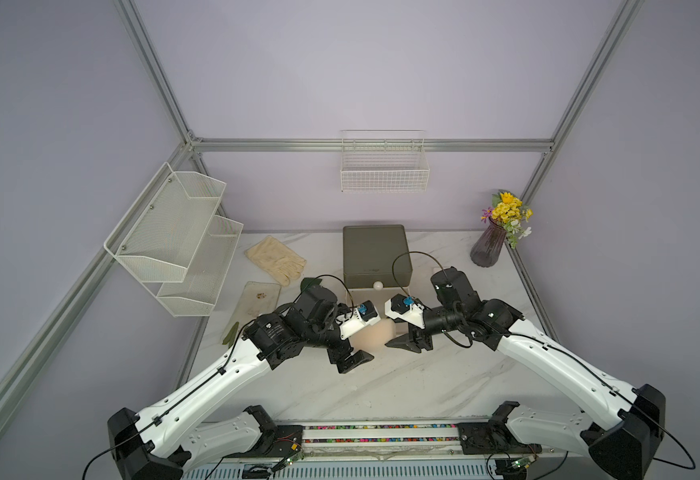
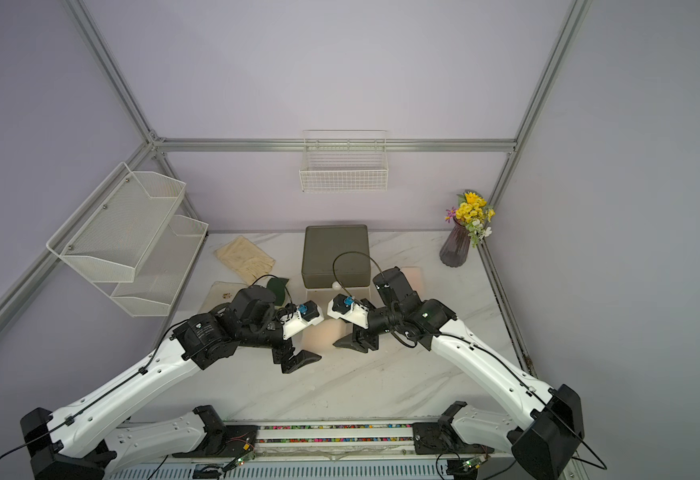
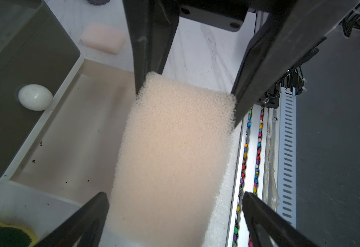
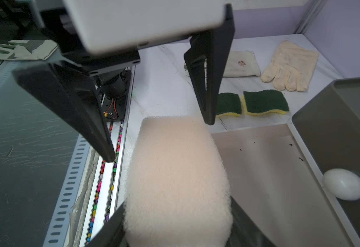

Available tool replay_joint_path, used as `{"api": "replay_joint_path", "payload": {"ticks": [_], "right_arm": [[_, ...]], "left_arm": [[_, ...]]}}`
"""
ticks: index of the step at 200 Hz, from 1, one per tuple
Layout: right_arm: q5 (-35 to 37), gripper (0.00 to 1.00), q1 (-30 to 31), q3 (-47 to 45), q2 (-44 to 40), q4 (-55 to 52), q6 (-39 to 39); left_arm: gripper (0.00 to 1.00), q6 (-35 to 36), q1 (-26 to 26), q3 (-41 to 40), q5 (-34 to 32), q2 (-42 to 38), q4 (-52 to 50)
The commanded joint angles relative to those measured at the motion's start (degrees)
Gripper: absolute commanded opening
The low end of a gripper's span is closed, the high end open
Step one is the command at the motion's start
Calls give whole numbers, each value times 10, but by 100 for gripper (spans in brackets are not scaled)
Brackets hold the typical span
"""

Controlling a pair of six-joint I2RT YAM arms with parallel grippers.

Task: Take the sponge out of the drawer
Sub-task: Place the sponge at the center of the board.

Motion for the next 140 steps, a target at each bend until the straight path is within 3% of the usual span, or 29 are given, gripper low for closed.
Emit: {"api": "replay_joint_path", "payload": {"ticks": [1, 27, 77, 101, 140], "right_arm": [[61, 61, 4, -15, -52, 65, 69], [143, 60, 4, -49, -120, 127, 157], [393, 62, 4, -65, -220, 179, 375], [492, 62, 4, -68, -244, 165, 419], [583, 63, 4, -92, -236, 177, 438]], "left_arm": [[100, -16, 0, -1, -33, -33, 38], [100, -29, 0, -31, -77, -76, 83], [100, -37, 0, -66, -136, -130, 126], [100, -39, 0, -69, -136, -128, 129], [100, -40, 0, -70, -142, -127, 126]]}}
